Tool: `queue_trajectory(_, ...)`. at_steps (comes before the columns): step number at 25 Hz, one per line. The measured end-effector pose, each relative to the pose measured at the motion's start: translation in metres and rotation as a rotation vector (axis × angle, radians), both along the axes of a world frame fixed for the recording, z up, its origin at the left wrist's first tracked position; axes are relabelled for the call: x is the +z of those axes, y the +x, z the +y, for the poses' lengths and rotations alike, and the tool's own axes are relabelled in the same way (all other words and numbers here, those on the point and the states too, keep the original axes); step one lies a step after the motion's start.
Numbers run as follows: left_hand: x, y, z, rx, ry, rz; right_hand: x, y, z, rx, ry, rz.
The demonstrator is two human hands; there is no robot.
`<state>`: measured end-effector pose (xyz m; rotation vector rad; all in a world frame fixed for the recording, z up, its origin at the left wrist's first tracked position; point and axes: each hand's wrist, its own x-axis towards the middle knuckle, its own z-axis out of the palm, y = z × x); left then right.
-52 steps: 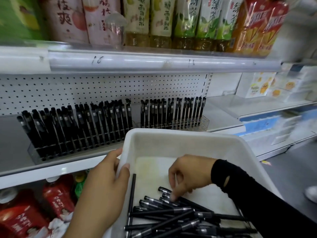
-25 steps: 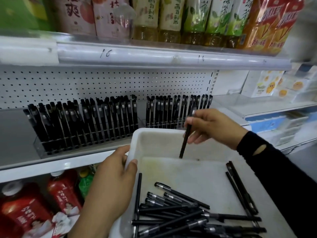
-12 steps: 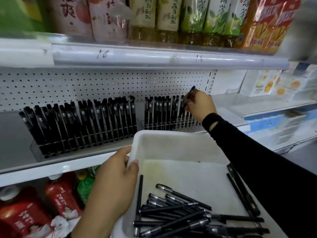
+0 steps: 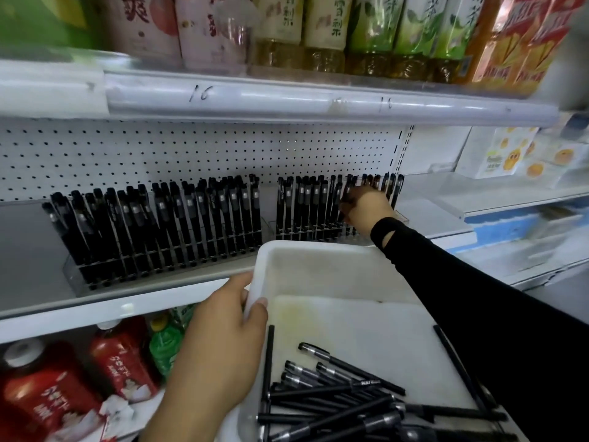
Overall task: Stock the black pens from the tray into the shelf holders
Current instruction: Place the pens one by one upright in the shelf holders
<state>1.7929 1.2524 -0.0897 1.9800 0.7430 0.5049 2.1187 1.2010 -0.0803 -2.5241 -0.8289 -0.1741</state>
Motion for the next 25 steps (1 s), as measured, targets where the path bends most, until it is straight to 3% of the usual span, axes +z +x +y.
queue_trajectory(7,0.0,0.0,0.0,0.003,0.006,-0.006,0.002,-0.006,0.007,-0.012,-0.103,-0.005)
queue_trajectory(12,-0.001,0.0,0.001,0.006,-0.006,0.001,0.019,-0.022,-0.027,-0.047,-0.05,-0.048)
queue_trajectory(14,-0.001,-0.001,0.001,0.009,0.006,0.002,0.033,-0.043,-0.049,0.024,-0.092,-0.086)
queue_trajectory(16,-0.001,-0.002,0.001,0.005,0.008,0.001,0.047,-0.07,-0.072,0.186,-0.122,0.053)
queue_trajectory(19,-0.002,0.0,0.0,0.005,0.014,0.01,0.048,-0.104,-0.09,0.423,-0.378,0.312)
queue_trajectory(22,-0.001,0.001,-0.002,0.014,0.01,0.013,0.027,-0.127,-0.088,0.518,-0.674,0.384)
queue_trajectory(25,0.001,-0.001,-0.004,0.025,0.019,-0.006,0.005,-0.146,-0.081,0.593,-0.792,0.421)
